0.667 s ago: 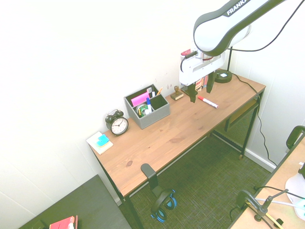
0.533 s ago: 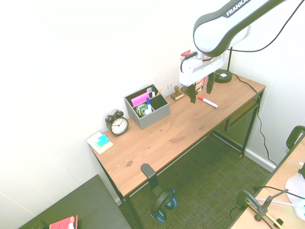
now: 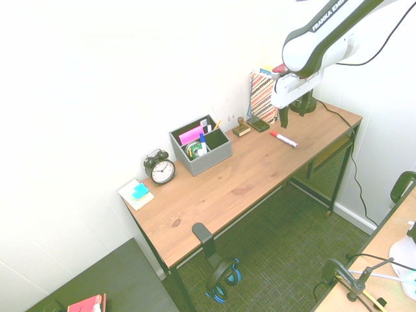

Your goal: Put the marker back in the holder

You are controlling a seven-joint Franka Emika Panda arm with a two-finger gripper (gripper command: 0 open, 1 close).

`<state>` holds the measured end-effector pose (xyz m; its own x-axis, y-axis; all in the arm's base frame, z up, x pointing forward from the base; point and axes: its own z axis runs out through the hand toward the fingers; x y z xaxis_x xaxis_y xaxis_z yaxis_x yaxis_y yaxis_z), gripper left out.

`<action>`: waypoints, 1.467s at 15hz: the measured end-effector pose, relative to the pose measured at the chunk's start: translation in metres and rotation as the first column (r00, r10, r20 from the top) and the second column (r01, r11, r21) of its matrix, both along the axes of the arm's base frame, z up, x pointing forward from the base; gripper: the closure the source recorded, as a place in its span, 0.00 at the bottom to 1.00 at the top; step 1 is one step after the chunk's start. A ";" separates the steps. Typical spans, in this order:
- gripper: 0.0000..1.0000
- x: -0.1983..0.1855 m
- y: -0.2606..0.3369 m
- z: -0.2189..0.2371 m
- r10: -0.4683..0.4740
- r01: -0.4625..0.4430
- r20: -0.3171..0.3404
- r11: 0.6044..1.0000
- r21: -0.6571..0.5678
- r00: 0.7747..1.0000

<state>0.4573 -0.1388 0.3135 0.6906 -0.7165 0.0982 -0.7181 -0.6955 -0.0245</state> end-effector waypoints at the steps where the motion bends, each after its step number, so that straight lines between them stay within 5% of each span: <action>1: 0.00 0.008 -0.014 -0.013 0.004 -0.004 -0.005 1.000 0.000 1.000; 7: 0.00 0.032 -0.062 -0.081 -0.049 0.051 -0.066 0.998 0.022 0.997; 8: 1.00 0.034 -0.067 -0.090 -0.058 0.060 -0.075 0.998 0.022 0.995; 22: 1.00 0.065 -0.071 -0.155 -0.017 0.019 -0.087 1.000 0.025 0.996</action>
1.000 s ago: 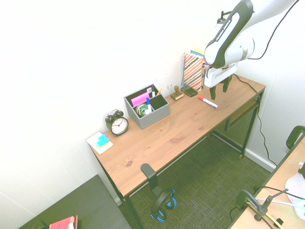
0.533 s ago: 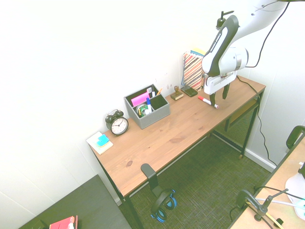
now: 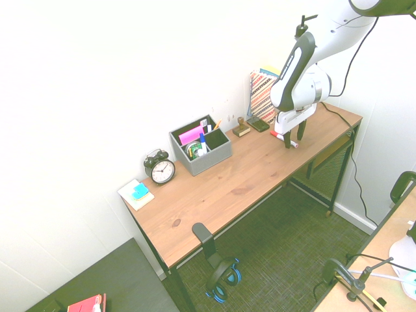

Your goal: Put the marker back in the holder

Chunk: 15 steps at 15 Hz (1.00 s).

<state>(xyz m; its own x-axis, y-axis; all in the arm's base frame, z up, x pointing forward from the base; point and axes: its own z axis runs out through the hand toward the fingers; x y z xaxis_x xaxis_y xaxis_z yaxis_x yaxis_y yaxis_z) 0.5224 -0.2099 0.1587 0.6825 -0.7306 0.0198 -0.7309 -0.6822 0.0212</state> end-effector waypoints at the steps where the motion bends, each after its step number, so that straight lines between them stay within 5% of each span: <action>1: 1.00 0.002 0.000 0.000 0.002 -0.002 0.002 1.000 0.000 1.000; 12: 1.00 0.007 0.004 0.001 -0.024 0.025 -0.015 0.999 0.030 1.000; 15: 1.00 0.003 0.013 0.019 -0.043 0.057 -0.144 0.994 0.094 0.989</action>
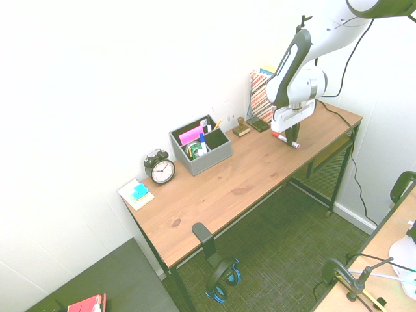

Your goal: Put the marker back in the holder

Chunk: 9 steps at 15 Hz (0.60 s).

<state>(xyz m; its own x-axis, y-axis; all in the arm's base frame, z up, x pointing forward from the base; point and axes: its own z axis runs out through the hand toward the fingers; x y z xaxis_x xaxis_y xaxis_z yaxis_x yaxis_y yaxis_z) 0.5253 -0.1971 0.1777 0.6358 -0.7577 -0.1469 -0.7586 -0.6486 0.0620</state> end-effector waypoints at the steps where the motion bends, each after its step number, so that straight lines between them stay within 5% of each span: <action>1: 1.00 0.000 0.010 0.019 0.013 -0.012 -0.043 1.000 0.024 0.999; 5: 1.00 0.000 0.074 0.122 -0.031 0.050 -0.184 0.994 0.101 0.982; 9: 1.00 0.028 0.158 0.174 -0.223 0.248 -0.202 0.963 0.105 0.954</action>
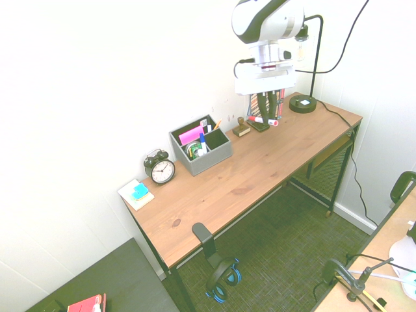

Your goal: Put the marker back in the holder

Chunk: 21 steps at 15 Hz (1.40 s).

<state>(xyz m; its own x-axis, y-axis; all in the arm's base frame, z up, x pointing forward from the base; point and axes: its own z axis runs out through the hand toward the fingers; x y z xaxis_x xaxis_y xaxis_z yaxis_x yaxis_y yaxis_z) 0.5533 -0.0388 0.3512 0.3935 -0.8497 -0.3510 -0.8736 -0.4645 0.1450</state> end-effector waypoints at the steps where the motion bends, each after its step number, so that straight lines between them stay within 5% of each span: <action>1: 1.00 0.006 0.014 -0.006 -0.061 0.061 -0.020 0.998 0.001 0.998; 7: 1.00 0.054 0.040 -0.046 -0.319 0.327 -0.096 0.941 0.092 0.943; 13: 1.00 0.082 0.044 -0.092 -0.432 0.457 -0.160 0.870 0.186 0.887; 16: 1.00 0.097 0.035 -0.106 -0.452 0.475 -0.147 0.855 0.209 0.879; 17: 0.00 0.101 0.030 -0.108 -0.452 0.472 -0.138 0.853 0.221 0.881; 21: 0.00 0.103 -0.003 -0.122 -0.454 0.474 -0.136 0.844 0.250 0.881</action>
